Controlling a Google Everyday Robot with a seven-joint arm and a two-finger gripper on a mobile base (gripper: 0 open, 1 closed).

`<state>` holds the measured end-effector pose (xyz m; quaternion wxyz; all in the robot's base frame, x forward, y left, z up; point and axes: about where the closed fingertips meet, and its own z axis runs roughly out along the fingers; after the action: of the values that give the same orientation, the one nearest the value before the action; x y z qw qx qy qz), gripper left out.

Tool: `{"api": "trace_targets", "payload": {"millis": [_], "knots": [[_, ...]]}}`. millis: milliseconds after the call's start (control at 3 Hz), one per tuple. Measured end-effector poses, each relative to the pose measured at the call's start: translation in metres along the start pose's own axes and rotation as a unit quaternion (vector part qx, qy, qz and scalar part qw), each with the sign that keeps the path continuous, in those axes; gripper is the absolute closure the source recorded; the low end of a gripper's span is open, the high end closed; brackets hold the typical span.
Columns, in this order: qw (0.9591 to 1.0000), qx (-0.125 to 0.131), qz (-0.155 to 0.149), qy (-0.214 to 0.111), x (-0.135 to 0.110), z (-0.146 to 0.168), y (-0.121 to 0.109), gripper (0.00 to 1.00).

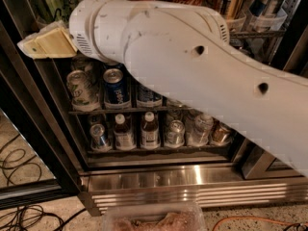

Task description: Pick green can from top shelf of fridge

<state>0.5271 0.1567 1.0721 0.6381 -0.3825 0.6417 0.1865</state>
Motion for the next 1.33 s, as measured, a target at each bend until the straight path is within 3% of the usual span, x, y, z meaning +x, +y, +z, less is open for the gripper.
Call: {"api": "trace_targets", "payload": {"millis": [333,667,1000,1333], "knots": [[1.0,0.006,0.003,-0.004,-0.004,-0.002,0.001,0.0],[0.9978,0.063,0.022,0.009,0.003,-0.038,-0.01,0.0],[0.9937,0.107,0.024,0.021,-0.011,-0.071,0.006,0.0],[0.9935,0.11,0.019,0.021,-0.015,-0.073,0.008,0.0]]}}
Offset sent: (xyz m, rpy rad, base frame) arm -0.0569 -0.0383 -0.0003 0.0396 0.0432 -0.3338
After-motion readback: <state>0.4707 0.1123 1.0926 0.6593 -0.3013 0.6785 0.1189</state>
